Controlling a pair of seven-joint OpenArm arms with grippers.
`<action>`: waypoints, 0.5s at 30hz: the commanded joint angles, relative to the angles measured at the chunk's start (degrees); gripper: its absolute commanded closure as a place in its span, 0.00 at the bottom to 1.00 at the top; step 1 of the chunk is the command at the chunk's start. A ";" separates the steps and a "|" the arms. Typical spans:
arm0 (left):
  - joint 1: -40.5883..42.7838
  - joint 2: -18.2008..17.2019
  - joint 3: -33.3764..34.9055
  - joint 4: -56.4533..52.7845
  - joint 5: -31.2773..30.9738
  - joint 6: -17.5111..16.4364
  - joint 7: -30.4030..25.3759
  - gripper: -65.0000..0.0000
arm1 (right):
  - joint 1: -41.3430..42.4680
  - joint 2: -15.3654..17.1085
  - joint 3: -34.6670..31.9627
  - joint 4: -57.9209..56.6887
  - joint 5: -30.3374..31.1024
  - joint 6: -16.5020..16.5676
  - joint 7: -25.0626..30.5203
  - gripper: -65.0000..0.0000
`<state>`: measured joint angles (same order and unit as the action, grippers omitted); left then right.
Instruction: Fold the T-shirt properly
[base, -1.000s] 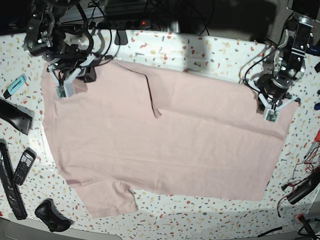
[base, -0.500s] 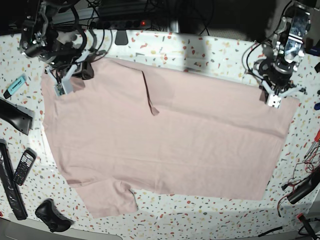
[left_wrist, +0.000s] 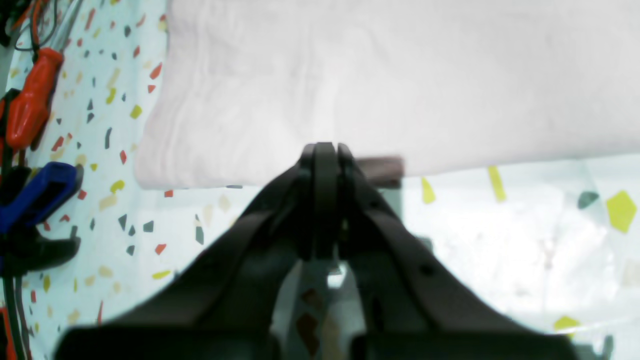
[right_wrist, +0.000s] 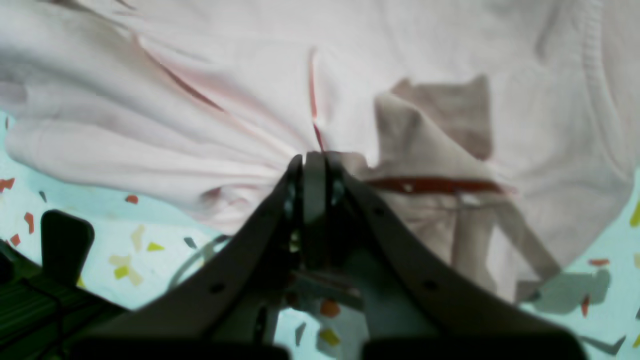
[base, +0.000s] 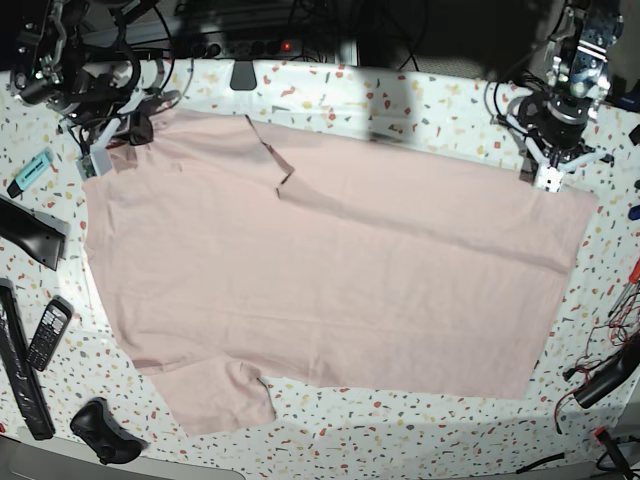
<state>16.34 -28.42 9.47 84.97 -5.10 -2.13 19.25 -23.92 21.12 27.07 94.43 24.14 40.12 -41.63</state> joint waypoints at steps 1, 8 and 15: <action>-0.35 -0.22 0.52 0.98 -1.36 -2.64 5.46 1.00 | 0.37 0.74 0.50 0.59 0.28 -0.12 -0.02 1.00; -8.85 -0.17 -2.38 3.74 -7.08 -2.82 7.23 1.00 | 0.39 0.74 0.50 0.59 0.28 -0.12 -0.20 1.00; -17.59 -0.20 -2.38 -5.44 -7.15 -2.84 7.41 1.00 | 0.39 0.74 0.50 0.59 0.33 -0.12 -0.20 1.00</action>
<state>-0.21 -27.79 7.55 78.72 -12.69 -5.28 27.49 -23.62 21.08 27.11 94.43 24.16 39.99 -42.00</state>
